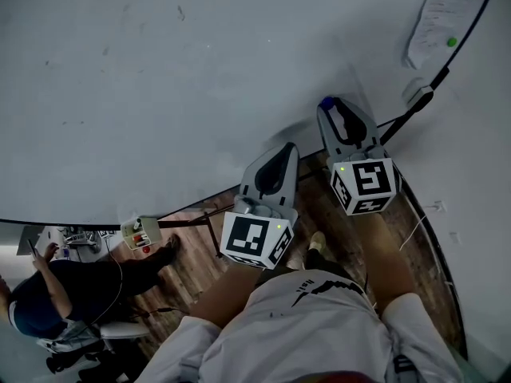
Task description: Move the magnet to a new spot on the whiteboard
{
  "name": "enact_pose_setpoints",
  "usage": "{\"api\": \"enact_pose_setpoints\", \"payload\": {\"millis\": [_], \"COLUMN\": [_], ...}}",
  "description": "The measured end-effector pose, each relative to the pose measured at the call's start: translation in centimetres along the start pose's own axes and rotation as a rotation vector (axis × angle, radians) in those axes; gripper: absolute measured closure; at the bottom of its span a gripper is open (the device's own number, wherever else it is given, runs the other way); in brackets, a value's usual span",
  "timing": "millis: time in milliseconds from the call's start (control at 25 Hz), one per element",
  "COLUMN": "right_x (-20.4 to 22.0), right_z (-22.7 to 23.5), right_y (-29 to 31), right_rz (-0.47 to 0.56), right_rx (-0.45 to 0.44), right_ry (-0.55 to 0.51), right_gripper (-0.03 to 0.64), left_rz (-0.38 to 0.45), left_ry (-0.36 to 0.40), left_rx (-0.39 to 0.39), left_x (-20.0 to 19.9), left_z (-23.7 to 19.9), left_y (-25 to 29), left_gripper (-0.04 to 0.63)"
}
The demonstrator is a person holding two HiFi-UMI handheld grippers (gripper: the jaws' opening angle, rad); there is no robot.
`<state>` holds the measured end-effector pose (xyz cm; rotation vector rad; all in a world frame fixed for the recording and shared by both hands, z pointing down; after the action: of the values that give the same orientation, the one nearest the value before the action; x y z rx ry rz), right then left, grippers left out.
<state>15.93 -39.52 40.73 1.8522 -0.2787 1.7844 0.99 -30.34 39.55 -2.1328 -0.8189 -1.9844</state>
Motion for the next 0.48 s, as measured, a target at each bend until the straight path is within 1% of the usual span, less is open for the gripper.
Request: {"api": "enact_pose_setpoints", "payload": {"millis": [200,480], "right_x": [0.05,0.0], "right_z": [0.29,0.37], "right_y": [0.7,0.93], "right_rz": [0.03,0.03], "right_rx": [0.0,-0.015], "right_ry": [0.016,0.023], "right_gripper": [0.486,0.486], "left_rz": [-0.007,-0.004], "left_ry": [0.002,0.002], "left_rx": [-0.018,-0.031], "left_x": [0.0,-0.08], "left_z": [-0.25,-0.13], "left_y": [0.48,0.58], "left_gripper": [0.583,0.584]}}
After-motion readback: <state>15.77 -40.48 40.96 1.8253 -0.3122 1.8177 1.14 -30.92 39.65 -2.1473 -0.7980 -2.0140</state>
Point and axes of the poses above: the fingertips, and each gripper's own axes: y forward along the fingers, z to its right, x out of its underside, the point moved 8 cm from there along -y, backward along the fingers, and after that the axes turned 15 degrees about -z, right-handed, at the moved point
